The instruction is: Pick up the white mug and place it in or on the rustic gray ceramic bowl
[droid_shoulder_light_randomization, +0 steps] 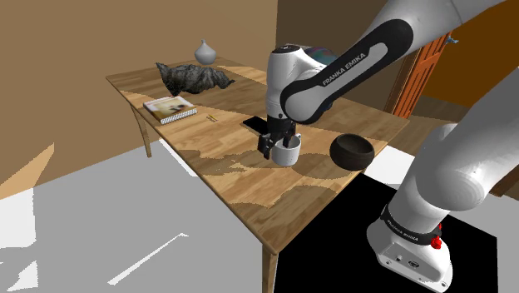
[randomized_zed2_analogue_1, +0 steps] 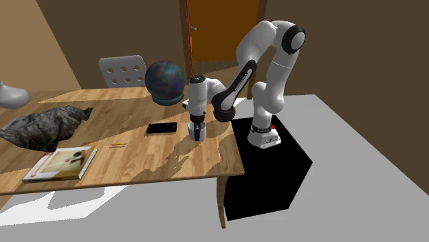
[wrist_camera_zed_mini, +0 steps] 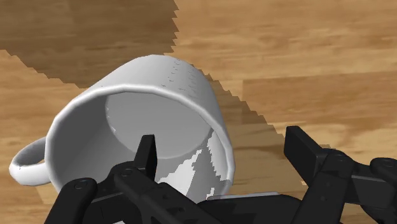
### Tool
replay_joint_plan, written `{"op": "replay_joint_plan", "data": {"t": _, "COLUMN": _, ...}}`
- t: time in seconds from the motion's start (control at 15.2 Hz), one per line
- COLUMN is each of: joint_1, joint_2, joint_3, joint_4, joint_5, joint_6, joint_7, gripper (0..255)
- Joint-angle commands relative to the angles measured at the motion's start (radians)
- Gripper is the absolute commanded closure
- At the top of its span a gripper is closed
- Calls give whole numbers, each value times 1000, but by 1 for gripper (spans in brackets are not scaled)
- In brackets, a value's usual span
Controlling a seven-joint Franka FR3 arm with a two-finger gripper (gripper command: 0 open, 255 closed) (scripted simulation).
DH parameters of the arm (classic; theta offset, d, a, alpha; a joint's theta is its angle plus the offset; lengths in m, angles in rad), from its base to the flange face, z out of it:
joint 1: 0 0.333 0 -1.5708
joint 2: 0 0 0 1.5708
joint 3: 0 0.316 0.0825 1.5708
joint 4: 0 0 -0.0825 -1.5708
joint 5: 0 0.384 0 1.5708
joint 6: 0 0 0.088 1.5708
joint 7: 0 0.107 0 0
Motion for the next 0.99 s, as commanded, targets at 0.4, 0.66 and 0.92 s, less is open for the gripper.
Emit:
{"op": "replay_joint_plan", "data": {"t": 0.4, "joint_1": 0, "joint_2": 1, "joint_3": 0, "joint_4": 0, "joint_5": 0, "joint_6": 1, "joint_7": 0, "gripper": 255}}
{"op": "replay_joint_plan", "data": {"t": 0.66, "joint_1": 0, "joint_2": 1, "joint_3": 0, "joint_4": 0, "joint_5": 0, "joint_6": 1, "joint_7": 0, "gripper": 255}}
{"op": "replay_joint_plan", "data": {"t": 0.92, "joint_1": 1, "joint_2": -10, "joint_3": -1, "joint_4": 5, "joint_5": 3, "joint_6": -15, "joint_7": -2, "gripper": 255}}
